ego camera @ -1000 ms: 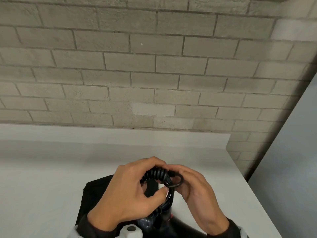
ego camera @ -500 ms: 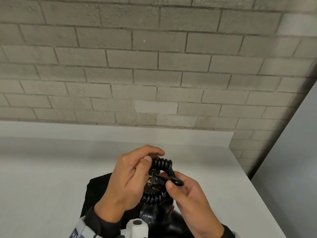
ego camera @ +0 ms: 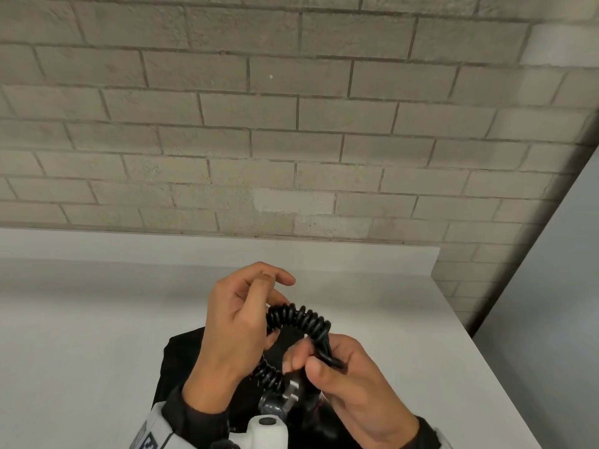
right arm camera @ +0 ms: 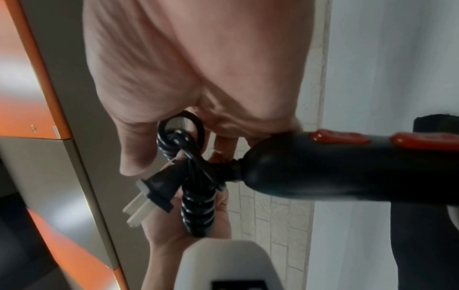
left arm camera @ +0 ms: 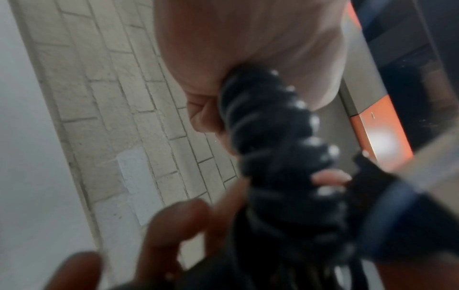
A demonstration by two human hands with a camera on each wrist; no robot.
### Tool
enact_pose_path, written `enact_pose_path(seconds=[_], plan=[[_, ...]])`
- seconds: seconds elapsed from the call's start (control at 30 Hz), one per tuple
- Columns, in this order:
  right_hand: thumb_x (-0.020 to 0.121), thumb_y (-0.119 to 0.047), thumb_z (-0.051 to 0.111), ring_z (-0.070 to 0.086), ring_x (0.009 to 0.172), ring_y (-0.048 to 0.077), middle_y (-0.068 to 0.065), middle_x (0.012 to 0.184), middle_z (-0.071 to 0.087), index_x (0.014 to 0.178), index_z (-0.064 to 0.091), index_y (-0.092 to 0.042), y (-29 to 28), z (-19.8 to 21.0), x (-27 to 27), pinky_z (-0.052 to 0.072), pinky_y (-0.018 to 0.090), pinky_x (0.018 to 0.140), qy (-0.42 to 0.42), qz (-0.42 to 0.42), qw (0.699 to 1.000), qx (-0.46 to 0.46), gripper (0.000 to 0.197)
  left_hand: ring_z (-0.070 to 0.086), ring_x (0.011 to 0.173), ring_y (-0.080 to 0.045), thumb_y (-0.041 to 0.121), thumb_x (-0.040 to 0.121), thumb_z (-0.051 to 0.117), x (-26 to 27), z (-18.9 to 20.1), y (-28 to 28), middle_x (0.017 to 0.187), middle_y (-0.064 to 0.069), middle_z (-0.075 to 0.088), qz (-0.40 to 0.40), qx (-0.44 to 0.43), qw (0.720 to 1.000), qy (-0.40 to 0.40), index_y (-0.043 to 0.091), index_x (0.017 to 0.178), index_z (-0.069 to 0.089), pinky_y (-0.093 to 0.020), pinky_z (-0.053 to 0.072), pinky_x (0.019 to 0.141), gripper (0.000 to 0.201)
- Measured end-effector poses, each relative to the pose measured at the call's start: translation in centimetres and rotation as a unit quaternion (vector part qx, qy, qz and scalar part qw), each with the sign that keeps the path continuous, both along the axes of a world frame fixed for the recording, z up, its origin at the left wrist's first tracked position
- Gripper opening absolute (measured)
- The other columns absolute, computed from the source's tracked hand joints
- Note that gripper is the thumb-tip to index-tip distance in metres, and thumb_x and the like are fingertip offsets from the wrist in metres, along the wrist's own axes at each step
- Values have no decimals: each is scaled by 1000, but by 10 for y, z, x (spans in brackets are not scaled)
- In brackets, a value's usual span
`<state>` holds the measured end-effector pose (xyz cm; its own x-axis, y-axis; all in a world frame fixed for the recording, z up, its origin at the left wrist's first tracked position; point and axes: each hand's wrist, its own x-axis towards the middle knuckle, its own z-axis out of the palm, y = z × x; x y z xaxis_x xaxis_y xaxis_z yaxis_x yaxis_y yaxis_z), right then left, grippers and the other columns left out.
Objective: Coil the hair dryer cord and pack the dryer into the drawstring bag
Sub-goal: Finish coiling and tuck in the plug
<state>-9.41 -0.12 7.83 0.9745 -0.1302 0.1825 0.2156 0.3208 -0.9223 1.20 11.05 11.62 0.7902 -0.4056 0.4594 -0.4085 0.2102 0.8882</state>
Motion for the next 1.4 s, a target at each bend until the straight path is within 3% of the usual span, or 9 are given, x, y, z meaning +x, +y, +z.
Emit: enact_pose_path(seconds=[0.17, 0.3, 0.53, 0.67, 0.9, 1.0, 1.13, 1.3, 1.4], plan=[[71, -15, 78, 64, 105, 12, -4, 101, 71, 67, 66, -14, 0, 10, -1, 49, 24, 90, 35, 20, 996, -76, 13, 63, 50, -33, 37, 80, 49, 0, 13, -4, 59, -10, 69, 7, 3, 999, -34, 23, 76, 74, -38, 49, 44, 29], [63, -4, 84, 70, 96, 14, -3, 100, 74, 84, 68, -8, 1, 10, -1, 53, 23, 82, 72, -3, 994, -86, 27, 57, 46, -43, 28, 85, 54, 2, 22, -6, 60, -9, 69, 12, 7, 998, -55, 24, 77, 73, -40, 42, 36, 22], [58, -27, 87, 70, 92, 21, 5, 94, 73, 92, 70, -20, 3, -8, 0, 54, 41, 90, 78, -80, 985, -134, 39, 56, 37, -10, 19, 88, 54, -2, 26, -5, 56, -8, 67, -33, -21, 994, -102, 13, 81, 72, -17, 43, 42, 20], [67, -32, 84, 68, 100, 20, 2, 101, 73, 99, 72, -28, 4, -15, 1, 52, 39, 93, 19, -55, 993, -107, 35, 53, 38, -30, 28, 88, 52, -10, 26, -6, 59, -7, 68, -65, -19, 988, -142, 20, 83, 72, -40, 42, 35, 22], [59, -52, 86, 68, 96, 18, 1, 92, 74, 93, 75, -31, 1, -35, 10, 51, 40, 89, -45, -107, 992, -45, 41, 55, 50, -43, 37, 89, 54, -10, 27, -12, 74, -3, 71, -120, 52, 984, -124, 24, 92, 71, -54, 46, 46, 21], [52, -56, 88, 70, 93, 17, 3, 90, 75, 88, 77, -28, -2, -40, 10, 54, 30, 82, -51, -138, 989, 0, 47, 71, 83, -23, 45, 88, 56, -4, 22, -6, 94, -1, 73, -135, 82, 981, -113, 24, 106, 67, -39, 57, 75, 30], [63, -61, 80, 63, 104, 41, 23, 102, 69, 101, 70, -6, -14, -51, 10, 49, 48, 90, -39, -234, 971, 12, 67, 60, 118, -17, 61, 81, 64, 6, -7, 10, 120, 7, 65, -198, 148, 966, -71, 32, 125, 55, -29, 49, 96, 54], [65, -72, 70, 65, 104, 40, 22, 104, 70, 99, 72, -18, -30, -54, -4, 48, 51, 94, -17, -280, 960, -11, 64, 52, 119, 5, 62, 62, 83, 3, -61, 9, 123, 23, 58, -205, 354, 910, -60, 42, 126, 42, -24, 43, 104, 78], [62, -73, 71, 67, 102, 36, 20, 103, 71, 98, 72, -19, -40, -56, -15, 50, 46, 91, -13, -305, 952, -26, 65, 56, 105, 10, 47, 71, 82, -8, -80, -1, 109, 23, 62, -194, 401, 894, -51, 44, 112, 44, -13, 45, 90, 56]])
